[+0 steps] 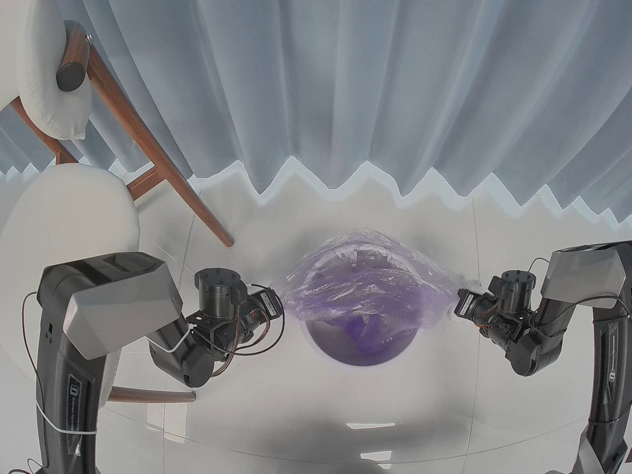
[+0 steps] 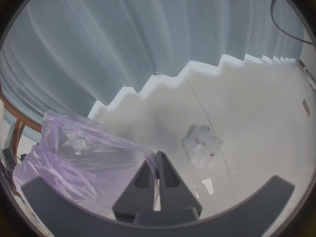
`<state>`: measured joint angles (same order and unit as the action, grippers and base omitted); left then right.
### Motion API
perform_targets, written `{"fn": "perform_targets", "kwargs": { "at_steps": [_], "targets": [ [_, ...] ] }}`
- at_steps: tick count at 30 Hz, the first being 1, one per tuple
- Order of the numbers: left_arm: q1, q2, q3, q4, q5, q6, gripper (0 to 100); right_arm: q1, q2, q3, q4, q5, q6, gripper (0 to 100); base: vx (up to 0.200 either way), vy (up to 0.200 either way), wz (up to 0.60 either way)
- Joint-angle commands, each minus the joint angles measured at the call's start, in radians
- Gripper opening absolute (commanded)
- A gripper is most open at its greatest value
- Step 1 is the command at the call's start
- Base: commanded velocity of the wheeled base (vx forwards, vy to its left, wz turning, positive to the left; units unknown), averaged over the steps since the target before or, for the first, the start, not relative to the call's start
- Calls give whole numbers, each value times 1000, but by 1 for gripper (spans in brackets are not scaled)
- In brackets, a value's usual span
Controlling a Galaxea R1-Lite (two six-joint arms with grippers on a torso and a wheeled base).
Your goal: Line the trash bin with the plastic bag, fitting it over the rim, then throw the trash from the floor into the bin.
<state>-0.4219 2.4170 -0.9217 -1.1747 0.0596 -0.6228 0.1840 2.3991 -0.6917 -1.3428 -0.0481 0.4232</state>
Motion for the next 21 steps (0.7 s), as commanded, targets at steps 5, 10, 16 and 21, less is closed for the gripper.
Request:
{"fn": "perform_targets", "kwargs": {
  "at_steps": [5, 10, 16, 21],
  "targets": [
    [-9, -6, 14, 26, -1, -2, 0, 37, 11, 37, -7, 5, 0, 0, 0, 0, 0],
    [-9, -102, 96, 24, -6, 0, 0, 58, -71, 126, -22, 34, 0, 0, 0, 0, 0],
    [12, -156, 250, 23, -75, 123, 0, 83, -118, 305, -87, 99, -1, 0, 0, 0, 0],
    [20, -134, 277, -29, -103, 210, 0, 91, -69, 382, -184, 137, -23, 0, 0, 0, 0]
  ]
}}
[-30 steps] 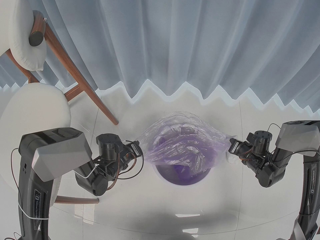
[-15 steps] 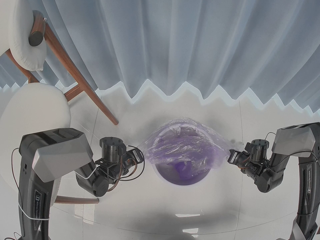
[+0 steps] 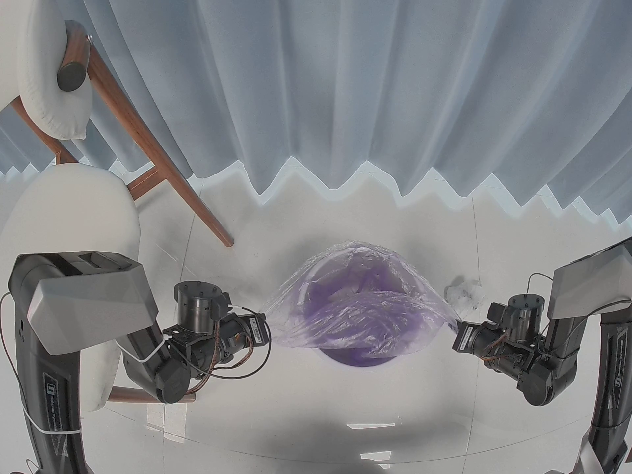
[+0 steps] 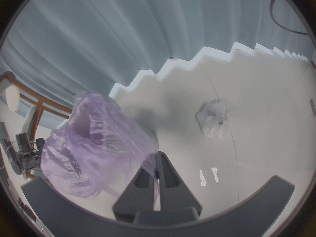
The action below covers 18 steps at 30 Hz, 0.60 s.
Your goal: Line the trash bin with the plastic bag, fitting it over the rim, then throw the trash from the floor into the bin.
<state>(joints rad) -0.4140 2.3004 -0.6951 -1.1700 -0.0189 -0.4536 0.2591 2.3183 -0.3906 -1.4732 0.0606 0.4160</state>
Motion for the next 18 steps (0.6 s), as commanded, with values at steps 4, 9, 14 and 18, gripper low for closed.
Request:
{"fn": "perform_targets", "kwargs": {
  "at_steps": [4, 9, 14, 18],
  "targets": [
    [-12, 43, 43, -154, -42, 75, 0, 15, 49, 87, -96, 34, -69, 0, 0, 0, 0],
    [-14, 48, 103, -243, -82, 122, 0, 15, 21, 102, -95, 62, -86, 0, 0, 0, 0],
    [-6, 45, 152, -273, -110, 179, 100, 12, 18, 111, -96, 88, -125, 0, 0, 0, 0],
    [-9, 33, 164, -309, -107, 178, 100, 14, -31, 115, -96, 93, -120, 100, 0, 0, 0]
  ]
}}
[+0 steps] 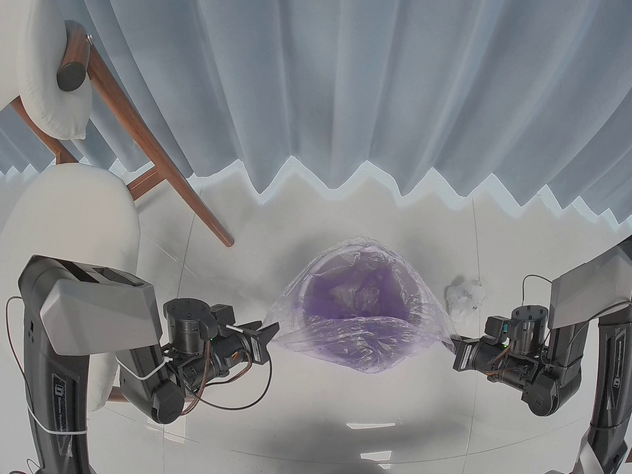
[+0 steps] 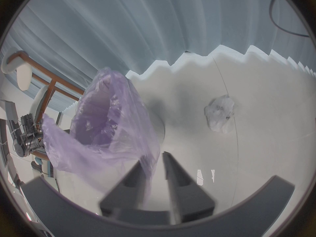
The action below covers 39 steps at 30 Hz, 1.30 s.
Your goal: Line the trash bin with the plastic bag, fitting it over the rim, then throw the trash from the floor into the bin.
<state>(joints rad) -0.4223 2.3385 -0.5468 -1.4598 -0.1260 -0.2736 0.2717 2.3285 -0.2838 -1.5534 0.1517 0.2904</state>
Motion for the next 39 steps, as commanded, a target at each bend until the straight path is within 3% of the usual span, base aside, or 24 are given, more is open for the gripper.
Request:
{"fn": "perform_targets", "kwargs": {
  "at_steps": [1, 7, 8, 12, 14, 17, 20, 23, 25, 27, 28, 29, 34, 39],
  "targets": [
    [-3, -10, 24, -50, 0, -6, 100, 0, -69, 14, -16, 2, 15, 100, 0, 0, 0],
    [4, -154, 99, -91, -4, -45, 100, -42, -222, 57, -14, 37, 130, 100, 0, 0, 0],
    [-3, -248, 137, -91, -1, -113, 100, -75, -298, 89, -14, 88, 161, 100, 0, 0, 0],
    [5, -435, 205, -90, 16, -237, 100, -157, -414, 117, -14, 239, 165, 100, 0, 0, 0],
    [7, -493, 229, -90, 19, -276, 100, -166, -443, 101, -13, 278, 165, 100, 0, 0, 0],
    [-36, -587, 283, -76, 14, -380, 100, -166, -459, 52, 33, 282, 131, 100, 0, 0, 0],
    [-104, -578, 281, -27, 12, -395, 100, -166, -460, 74, 72, 267, 95, 100, 0, 0, 0],
    [-176, -504, 180, 141, 11, -400, 100, -157, -479, 117, 69, 158, 88, 100, 0, 0, 0],
    [-184, -476, 116, 196, -3, -409, 100, -158, -500, 124, 70, 138, 93, 100, 0, 0, 0],
    [-185, -435, 59, 207, -80, -415, 100, -163, -520, 138, 70, 135, 98, 100, 0, 0, 0],
    [-182, -390, 21, 202, -158, -398, 100, -163, -534, 152, 70, 135, 98, 100, 0, 0, 0],
    [-182, -378, 7, 202, -175, -388, 100, -163, -538, 155, 70, 135, 98, 100, 0, 0, 0],
    [-185, -226, -137, 202, -216, -101, 100, -157, -575, 199, 69, 135, 99, 100, 0, 0, 0],
    [-193, -160, -171, 211, -304, 70, 100, -157, -598, 218, 69, 135, 119, 100, 0, 0, 0]
  ]
}}
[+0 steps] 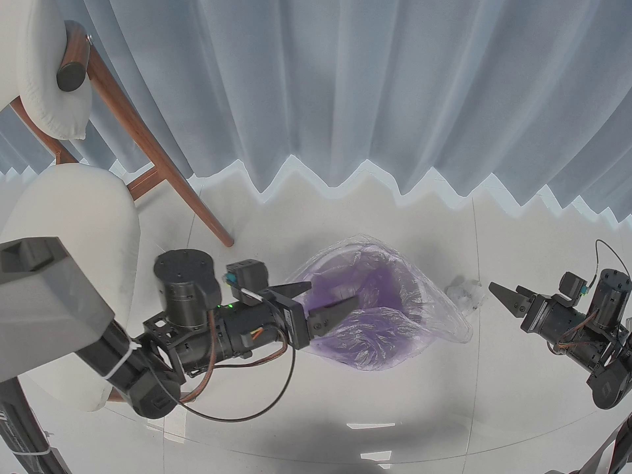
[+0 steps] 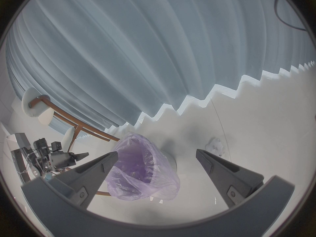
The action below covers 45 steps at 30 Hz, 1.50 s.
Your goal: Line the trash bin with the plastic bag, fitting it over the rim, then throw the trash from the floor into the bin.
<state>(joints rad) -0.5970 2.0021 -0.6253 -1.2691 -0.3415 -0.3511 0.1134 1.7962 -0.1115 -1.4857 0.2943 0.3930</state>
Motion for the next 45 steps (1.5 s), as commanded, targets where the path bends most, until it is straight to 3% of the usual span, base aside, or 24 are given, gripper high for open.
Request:
{"fn": "perform_targets", "kwargs": {
  "at_steps": [1, 10, 11, 19, 24, 31, 36, 39, 45],
  "targets": [
    [-18, 188, -102, 20, -93, 167, 100, 2, -69, 47, 1, -7, 24, 100, 0, 0, 0],
    [-24, 277, -168, 17, -93, 196, 100, 25, -69, 70, 2, -7, 40, 100, 0, 0, 0],
    [-32, 280, -169, 22, -91, 196, 0, 25, -67, 70, 2, -7, 40, 100, 0, 0, 0],
    [-95, 288, -142, 10, -88, 199, 0, 46, -63, 70, 2, -7, 38, 100, 0, 0, 0],
    [-176, 228, 33, 5, -91, 224, 0, 48, -61, 72, 2, -7, 41, 100, 0, 0, 0],
    [-190, 247, 210, -15, -116, 307, 0, 49, -38, 93, 13, -7, 41, 100, 0, 0, 0],
    [-188, 374, 220, -151, -111, 320, 0, 89, 84, 108, 35, -23, 21, 100, 0, 0, 0],
    [-195, 465, 208, -246, -106, 319, 0, 89, 164, 84, 30, -47, -36, 100, 0, 0, 0],
    [-216, 521, 205, -276, -100, 311, 0, 100, 242, 26, 35, -47, -89, 100, 0, 0, 0]
  ]
}}
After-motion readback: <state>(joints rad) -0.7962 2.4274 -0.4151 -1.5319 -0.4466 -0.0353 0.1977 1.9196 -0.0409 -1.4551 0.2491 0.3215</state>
